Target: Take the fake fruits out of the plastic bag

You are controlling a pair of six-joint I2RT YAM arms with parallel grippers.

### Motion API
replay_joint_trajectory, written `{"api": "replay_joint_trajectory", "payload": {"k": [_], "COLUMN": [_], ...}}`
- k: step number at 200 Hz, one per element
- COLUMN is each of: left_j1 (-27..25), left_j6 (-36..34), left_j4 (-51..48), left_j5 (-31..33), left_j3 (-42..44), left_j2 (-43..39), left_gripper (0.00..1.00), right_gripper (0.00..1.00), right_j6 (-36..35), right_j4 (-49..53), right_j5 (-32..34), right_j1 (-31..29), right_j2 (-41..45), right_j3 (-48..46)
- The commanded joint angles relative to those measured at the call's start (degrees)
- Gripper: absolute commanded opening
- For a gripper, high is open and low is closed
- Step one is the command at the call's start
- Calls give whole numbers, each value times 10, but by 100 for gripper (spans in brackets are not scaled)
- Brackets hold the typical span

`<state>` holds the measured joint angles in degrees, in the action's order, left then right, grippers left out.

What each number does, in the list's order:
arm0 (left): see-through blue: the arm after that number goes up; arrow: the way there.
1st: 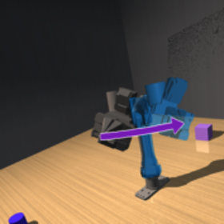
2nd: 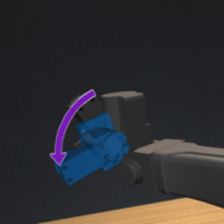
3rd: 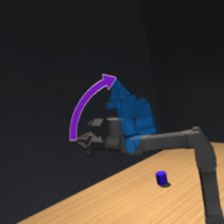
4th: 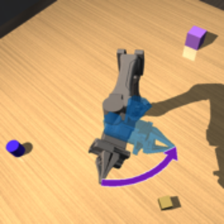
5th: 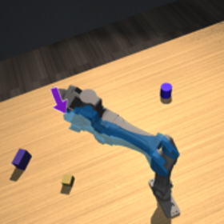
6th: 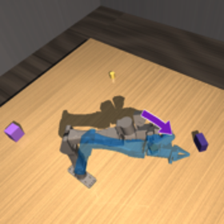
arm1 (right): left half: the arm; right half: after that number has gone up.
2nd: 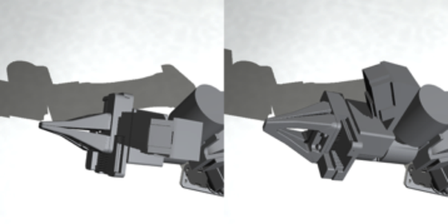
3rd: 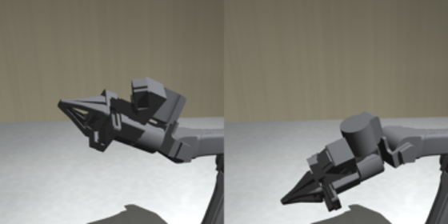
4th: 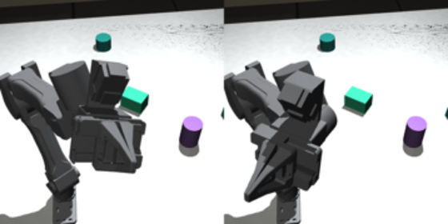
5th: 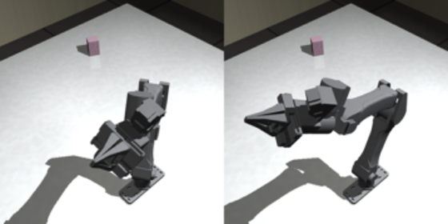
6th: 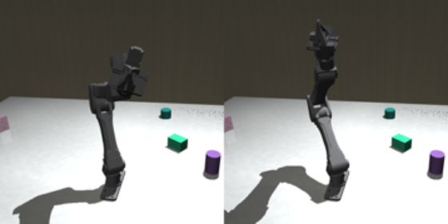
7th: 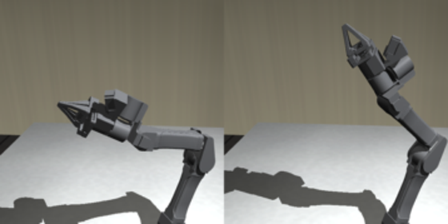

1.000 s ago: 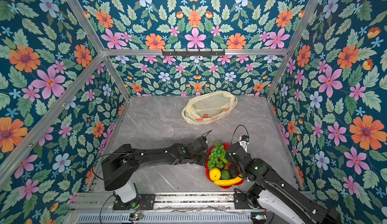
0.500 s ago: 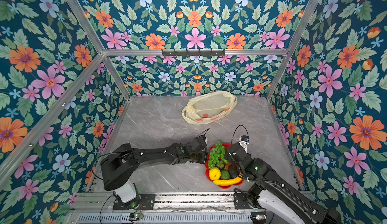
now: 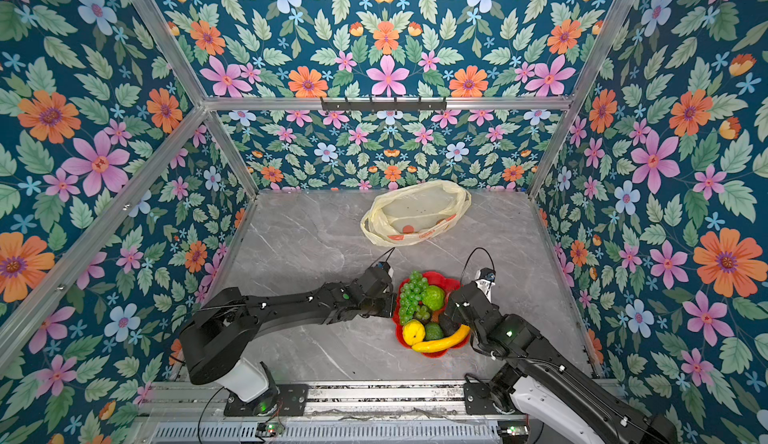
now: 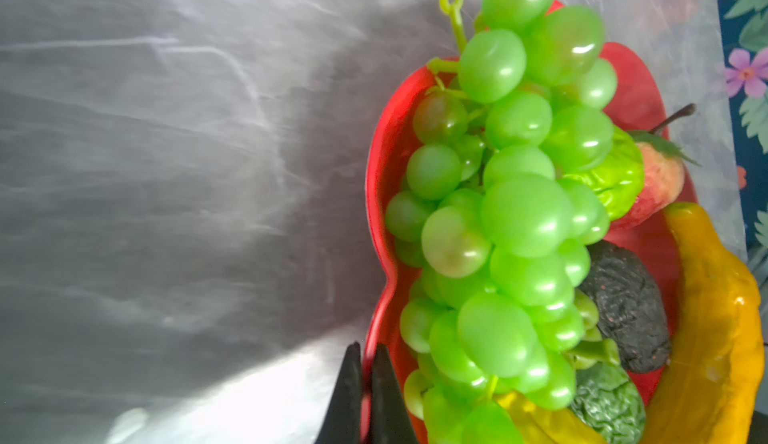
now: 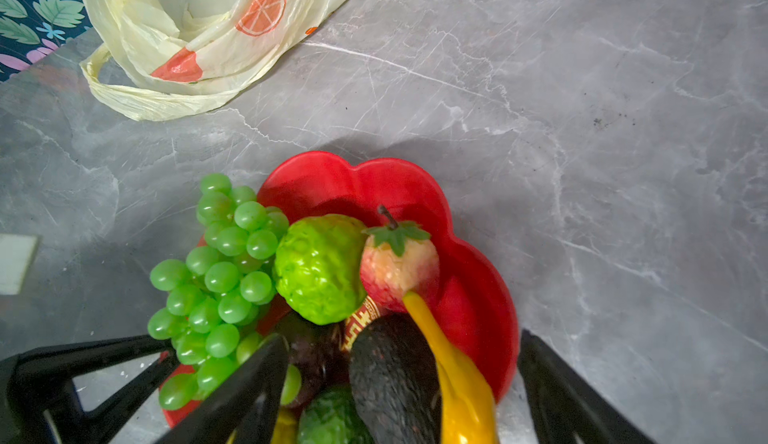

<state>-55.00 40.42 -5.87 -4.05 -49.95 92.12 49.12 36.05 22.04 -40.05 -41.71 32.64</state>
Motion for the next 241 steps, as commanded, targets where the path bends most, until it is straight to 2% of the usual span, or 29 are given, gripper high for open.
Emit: {"api": "replay_joint_trajectory", "payload": {"k": [1, 87, 132, 161, 213, 241], "left_j1": [26, 159, 194, 198, 199, 199], "left_j6": [-33, -70, -60, -58, -55, -49], "left_j4": [-33, -43, -35, -25, -23, -23], "left_j5": [46, 50, 51, 45, 52, 67], "left_j3": [19, 80, 86, 88, 98, 109], "left_j2": [-16, -76, -74, -70, -89, -114], "left_gripper": [0, 0, 0, 1, 12, 26], "right_gripper": [89, 88, 88, 88, 88, 88], "right_j6": [-2, 3, 5, 5, 6, 4], "right_j4": [-3, -3, 0, 1, 0, -2], "right_j5": [5, 3, 3, 3, 2, 2], "right_j1": [0, 3, 3, 4, 5, 6], "right_j2": [0, -4, -6, -6, -7, -9], "right_j3": [6, 6, 7, 8, 8, 8]}}
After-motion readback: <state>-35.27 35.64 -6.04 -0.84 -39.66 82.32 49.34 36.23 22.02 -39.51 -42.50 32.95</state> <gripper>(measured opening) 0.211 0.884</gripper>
